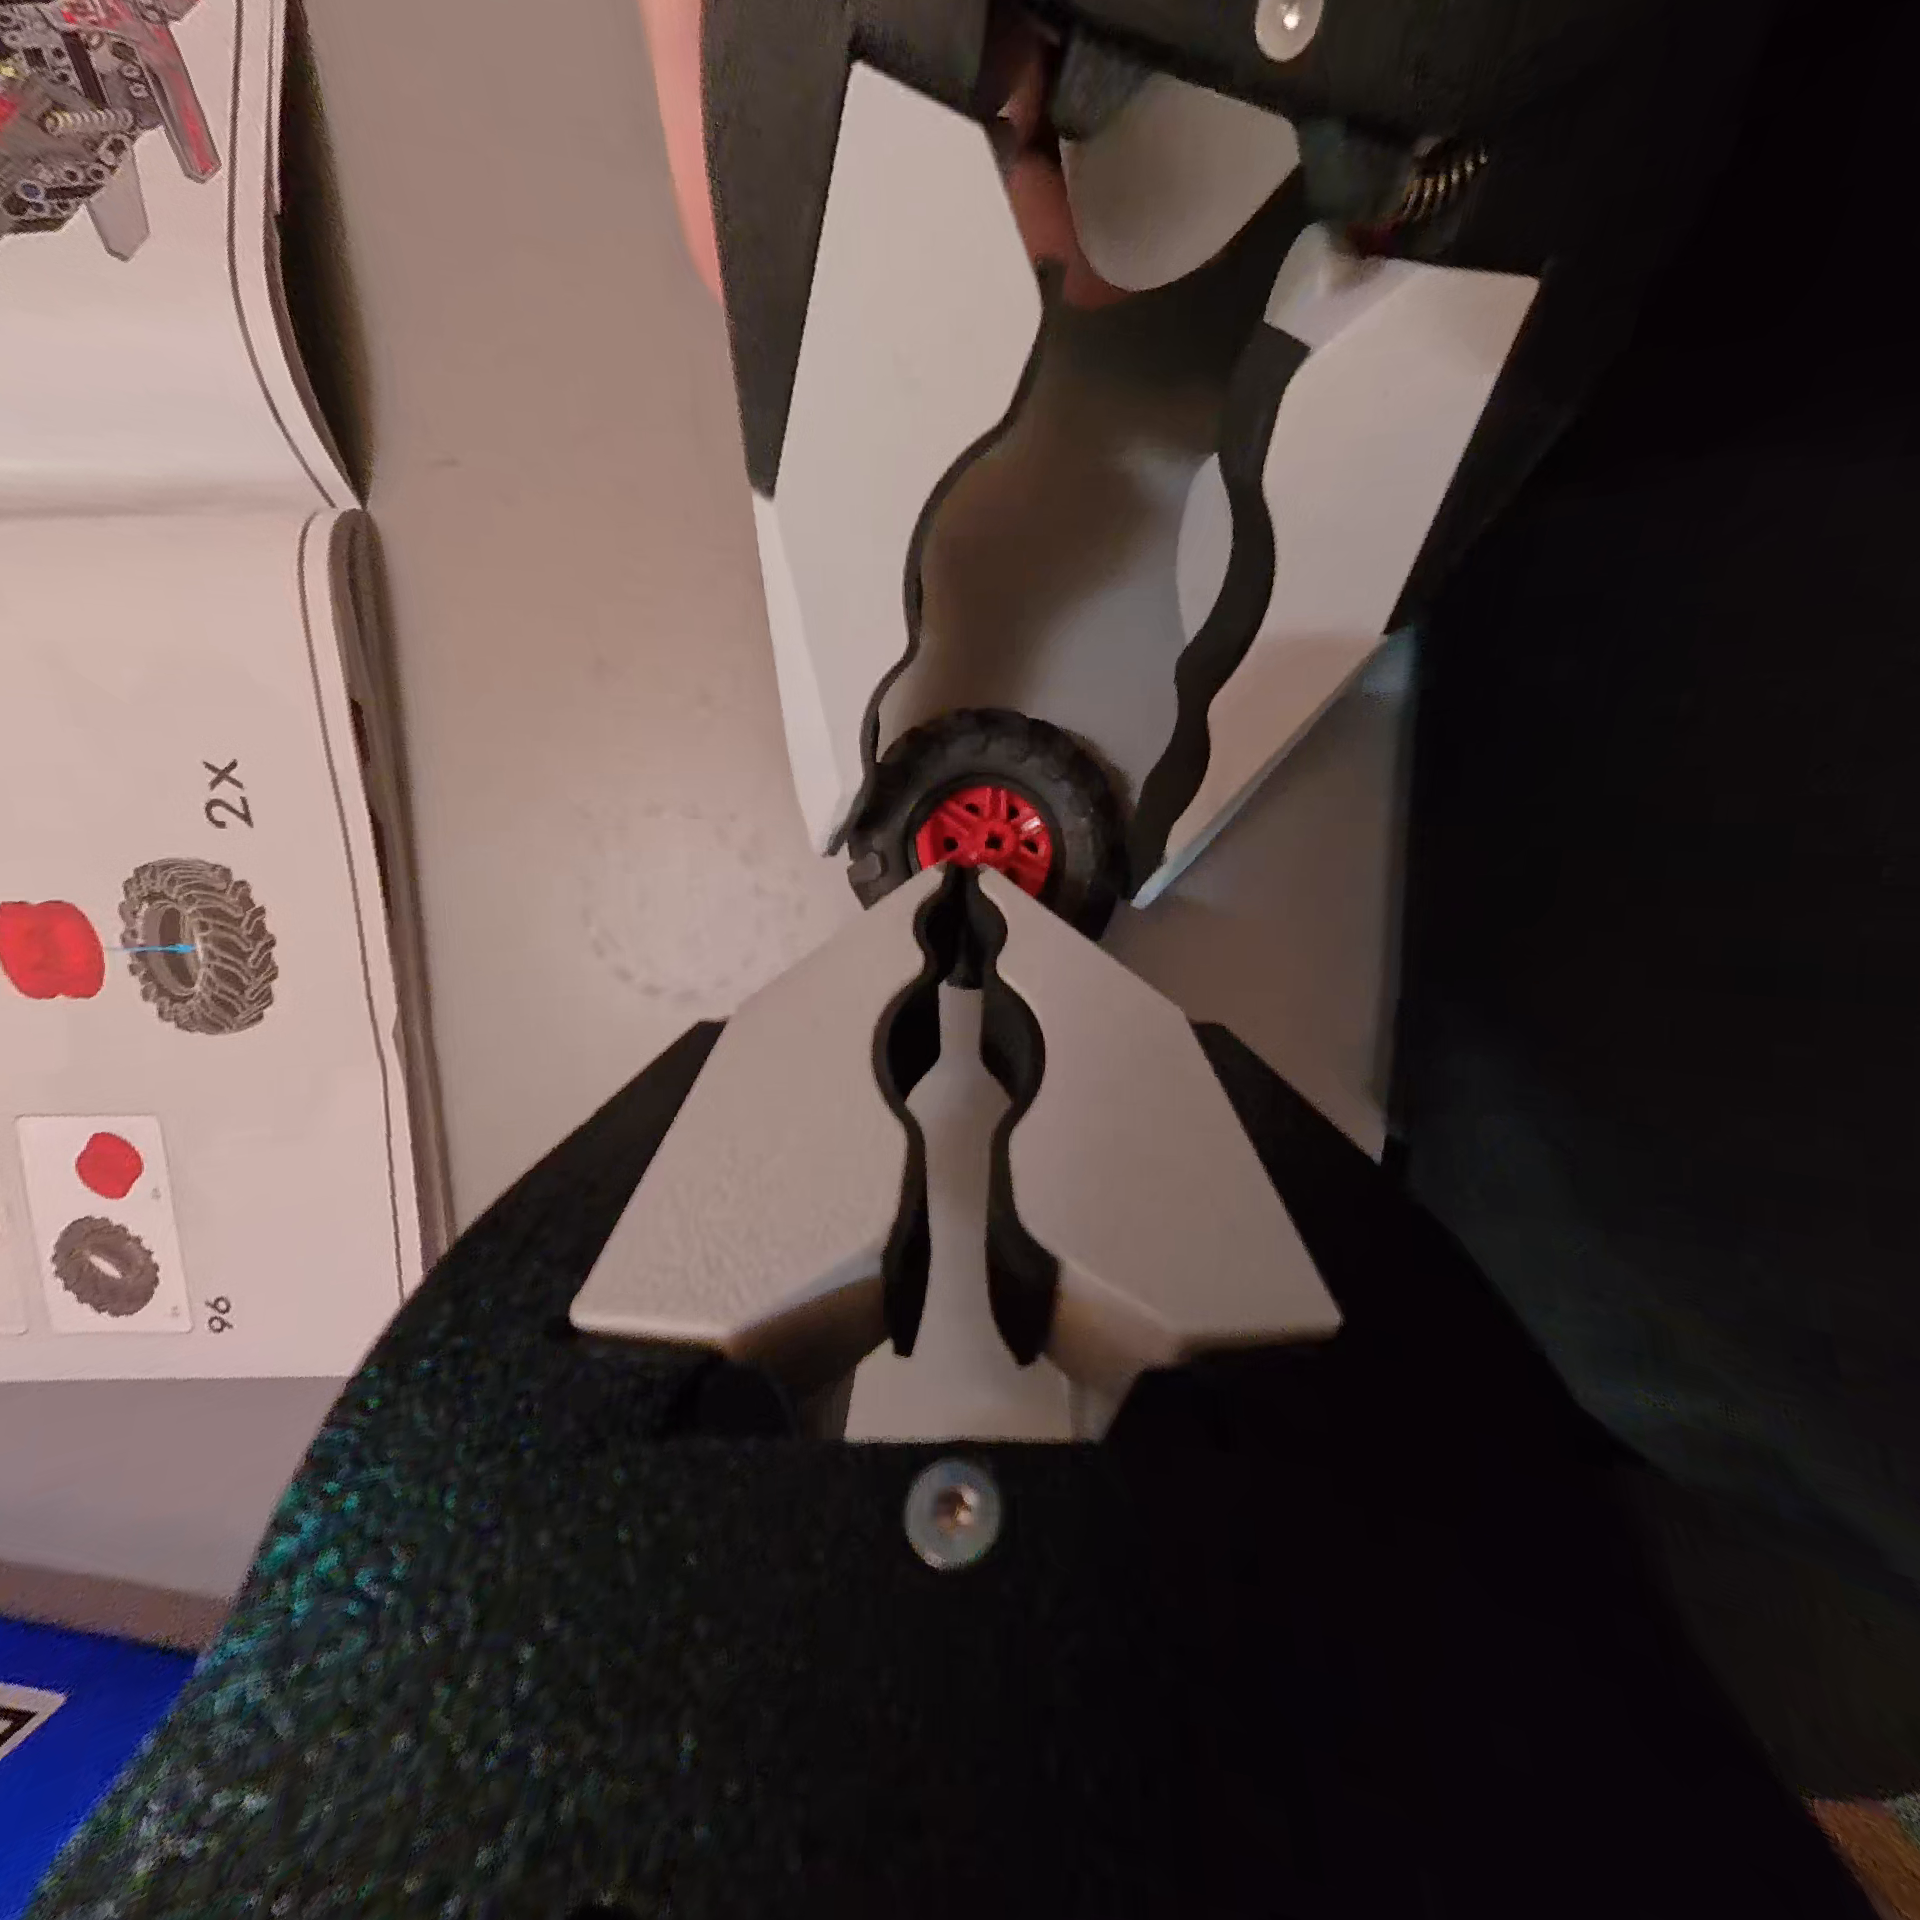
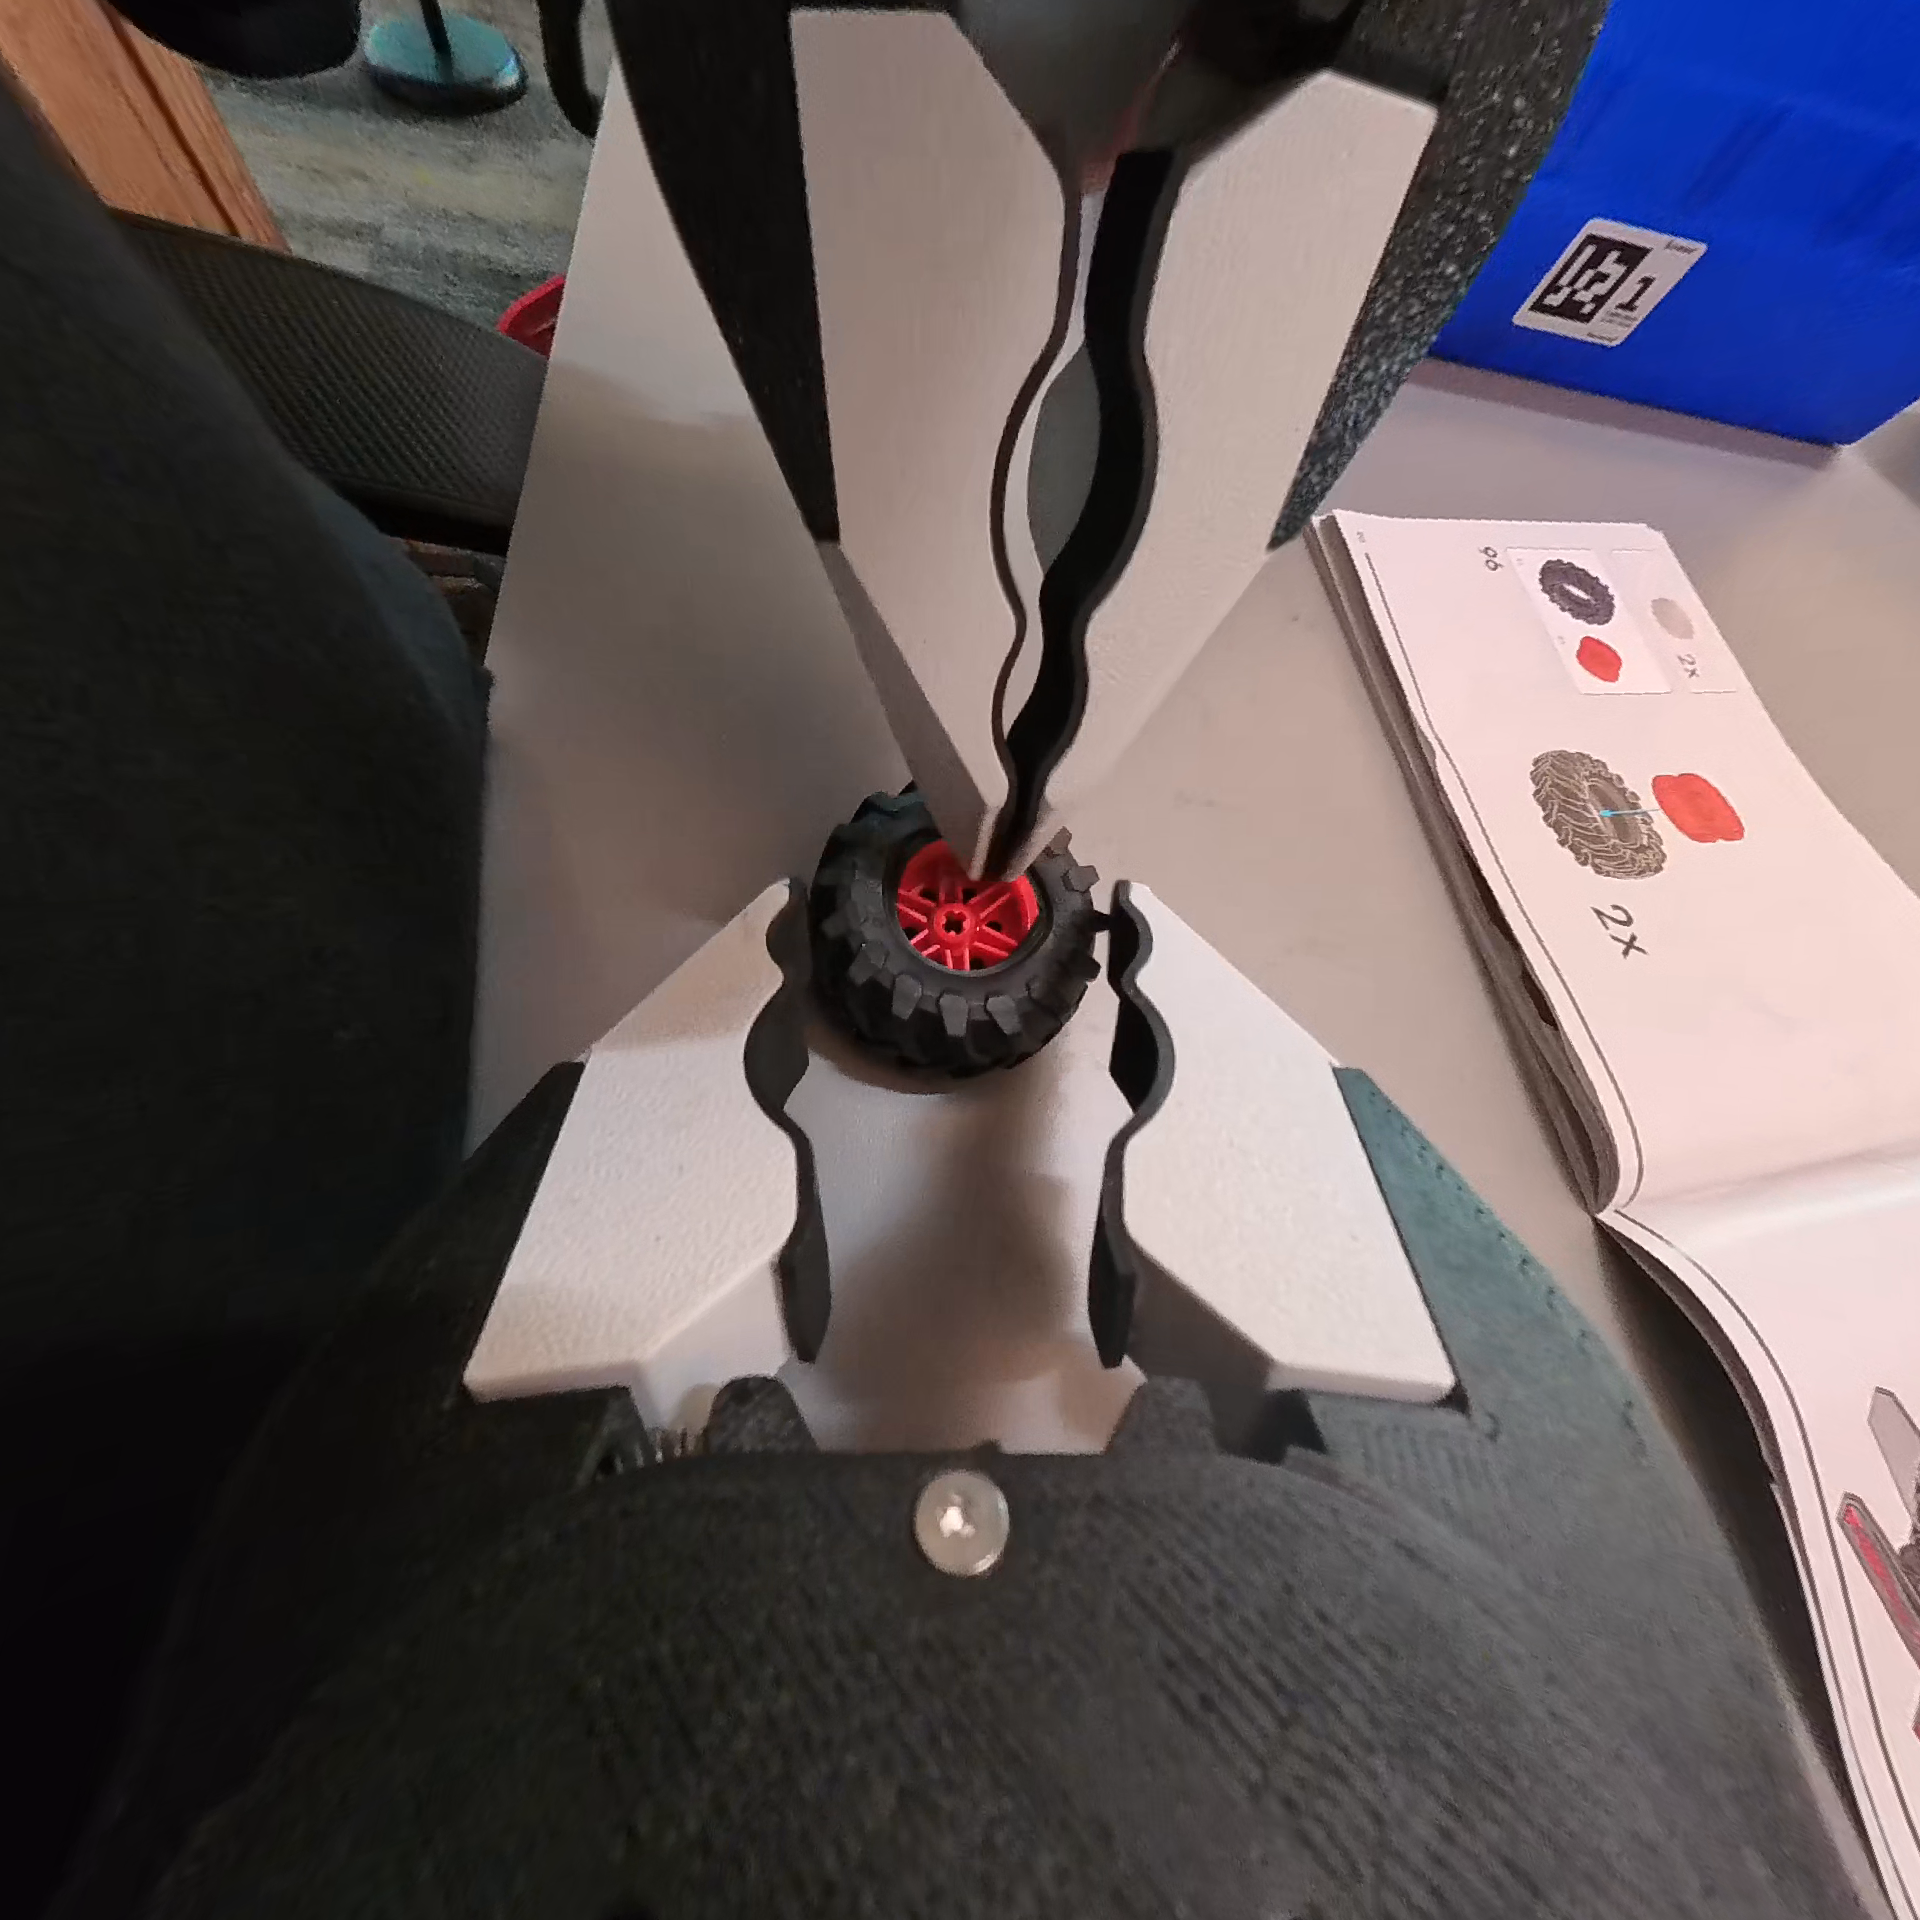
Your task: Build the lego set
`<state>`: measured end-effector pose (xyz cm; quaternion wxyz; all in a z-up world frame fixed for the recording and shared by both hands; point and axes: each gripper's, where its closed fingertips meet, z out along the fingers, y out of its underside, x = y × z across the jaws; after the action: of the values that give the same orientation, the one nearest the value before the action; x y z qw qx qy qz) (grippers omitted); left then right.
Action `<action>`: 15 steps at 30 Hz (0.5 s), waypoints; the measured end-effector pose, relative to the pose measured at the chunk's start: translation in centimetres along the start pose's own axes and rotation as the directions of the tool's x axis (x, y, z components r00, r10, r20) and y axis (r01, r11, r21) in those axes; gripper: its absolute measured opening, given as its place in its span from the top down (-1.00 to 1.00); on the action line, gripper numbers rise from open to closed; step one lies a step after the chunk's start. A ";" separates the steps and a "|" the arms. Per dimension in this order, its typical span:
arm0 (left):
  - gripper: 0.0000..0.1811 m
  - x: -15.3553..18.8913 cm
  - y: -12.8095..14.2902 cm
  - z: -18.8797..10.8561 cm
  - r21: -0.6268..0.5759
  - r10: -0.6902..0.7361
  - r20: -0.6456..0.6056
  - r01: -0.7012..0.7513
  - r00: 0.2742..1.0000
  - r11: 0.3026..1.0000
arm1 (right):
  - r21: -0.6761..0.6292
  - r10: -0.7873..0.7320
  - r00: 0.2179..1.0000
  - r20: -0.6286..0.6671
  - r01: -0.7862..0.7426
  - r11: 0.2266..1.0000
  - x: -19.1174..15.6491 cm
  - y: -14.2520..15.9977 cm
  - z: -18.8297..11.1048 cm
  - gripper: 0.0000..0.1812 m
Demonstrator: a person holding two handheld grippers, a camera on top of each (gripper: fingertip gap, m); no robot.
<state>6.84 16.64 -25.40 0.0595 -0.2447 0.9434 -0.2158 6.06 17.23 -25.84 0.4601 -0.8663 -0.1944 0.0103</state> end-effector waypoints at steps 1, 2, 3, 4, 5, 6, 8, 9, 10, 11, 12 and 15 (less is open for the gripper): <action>1.00 -0.2 0.0 0.0 -0.009 0.004 0.013 -0.004 1.000 1.000 | -0.001 0.002 1.000 -0.002 -0.002 1.000 0.0 0.1 0.1 0.37; 1.00 -0.6 0.2 -0.1 -0.026 0.012 0.041 -0.010 0.999 1.000 | -0.005 0.001 1.000 -0.004 -0.001 1.000 0.0 0.1 0.1 0.36; 1.00 -1.0 0.4 -0.1 -0.044 0.013 0.065 -0.010 0.998 0.999 | -0.009 -0.004 1.000 -0.008 0.004 1.000 0.0 0.2 0.2 0.36; 1.00 -0.9 0.4 -0.1 -0.046 0.014 0.061 -0.011 0.998 0.999 | -0.017 -0.012 1.000 -0.014 0.012 1.000 0.0 0.3 0.2 0.36; 1.00 -0.8 0.4 -0.1 -0.046 0.014 0.053 -0.012 0.998 0.999 | -0.022 -0.017 1.000 -0.017 0.017 1.000 0.0 0.4 0.3 0.36; 1.00 -0.8 0.4 -0.1 -0.045 0.023 0.052 -0.021 0.998 0.999 | -0.028 -0.010 1.000 -0.017 0.009 1.000 0.0 0.5 0.3 0.36; 1.00 -0.9 0.3 -0.2 -0.030 0.031 0.066 -0.029 0.997 0.999 | -0.028 0.011 1.000 -0.018 -0.012 1.000 0.0 0.6 0.4 0.35; 1.00 -0.6 -0.1 -0.4 0.004 0.022 0.051 -0.022 0.998 1.000 | -0.025 0.011 1.000 -0.020 -0.012 1.000 0.0 0.6 0.4 0.35; 1.00 -0.1 -0.5 -0.5 0.032 0.005 0.017 -0.006 1.000 0.999 | -0.026 0.009 1.000 -0.022 -0.009 1.000 0.0 0.6 0.4 0.35; 1.00 0.0 -0.2 -0.3 0.019 -0.005 0.006 0.005 1.000 1.000 | -0.028 0.008 1.000 -0.024 -0.008 1.000 0.0 0.6 0.4 0.35; 1.00 -0.2 0.3 -0.1 -0.011 0.003 0.019 -0.003 1.000 1.000 | -0.029 0.007 1.000 -0.025 -0.008 1.000 0.0 0.6 0.4 0.35; 1.00 -0.2 0.2 -0.1 -0.025 0.020 0.024 -0.019 1.000 0.999 | -0.031 0.007 1.000 -0.030 -0.008 0.999 0.0 0.6 0.5 0.35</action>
<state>6.90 16.95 -25.39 0.0700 -0.2388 0.9476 -0.2005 6.20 17.29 -26.60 0.4494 -0.8741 -0.1846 -0.0039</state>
